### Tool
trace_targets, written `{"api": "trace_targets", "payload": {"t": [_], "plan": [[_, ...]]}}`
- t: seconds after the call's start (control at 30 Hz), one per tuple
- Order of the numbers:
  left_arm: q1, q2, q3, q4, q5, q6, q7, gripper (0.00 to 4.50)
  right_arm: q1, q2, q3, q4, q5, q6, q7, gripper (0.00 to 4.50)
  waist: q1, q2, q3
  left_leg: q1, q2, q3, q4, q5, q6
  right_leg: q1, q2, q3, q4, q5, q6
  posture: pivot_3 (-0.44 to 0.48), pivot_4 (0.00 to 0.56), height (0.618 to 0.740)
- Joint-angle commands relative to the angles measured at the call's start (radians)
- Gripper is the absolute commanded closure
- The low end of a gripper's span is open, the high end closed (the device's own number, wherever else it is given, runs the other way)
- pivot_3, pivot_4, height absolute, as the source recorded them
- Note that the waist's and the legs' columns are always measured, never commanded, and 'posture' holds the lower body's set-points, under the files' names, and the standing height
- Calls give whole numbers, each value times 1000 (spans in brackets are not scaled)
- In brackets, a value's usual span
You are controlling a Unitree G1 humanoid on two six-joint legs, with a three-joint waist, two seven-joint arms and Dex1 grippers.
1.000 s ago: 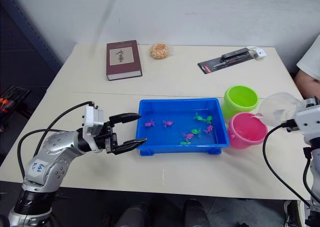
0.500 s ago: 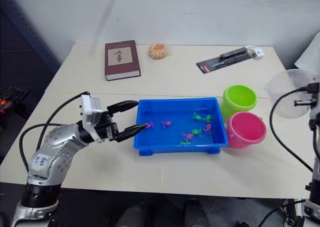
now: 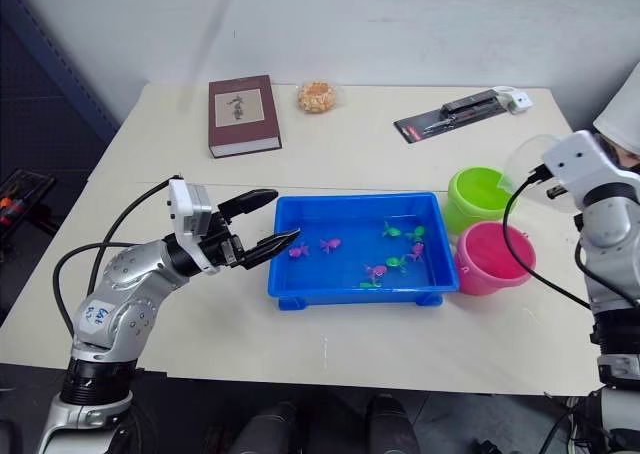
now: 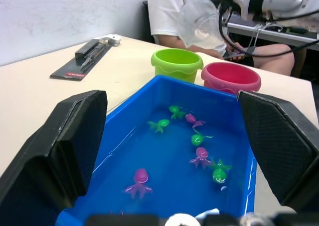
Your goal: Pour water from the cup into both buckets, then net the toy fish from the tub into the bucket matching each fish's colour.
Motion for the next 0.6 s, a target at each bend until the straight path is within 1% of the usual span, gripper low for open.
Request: {"api": "trace_targets", "payload": {"t": [0.03,0.07,0.13,0.6], "plan": [[15,-5,20,-60,-14,-1,20,0,-48,-34,14,9,-76,-49,-63,4440,-1,0,0,0,0,0,0,0,0,0,0,0,0,0,0,0,150,738],[16,-4,19,-62,-14,0,21,0,-53,-32,22,18,-85,-55,-64,4440,-1,0,0,0,0,0,0,0,0,0,0,0,0,0,0,0,150,738],[15,-4,18,-63,-12,0,22,0,-74,-40,64,39,-156,-29,-84,4440,-1,0,0,0,0,0,1,0,0,0,0,0,0,0,0,0,150,738],[-1,1,13,-50,-6,-10,6,0,-105,-67,129,71,-279,-107,-138,4440,0,0,0,0,0,0,2,0,0,0,0,0,0,0,0,0,150,738]]}}
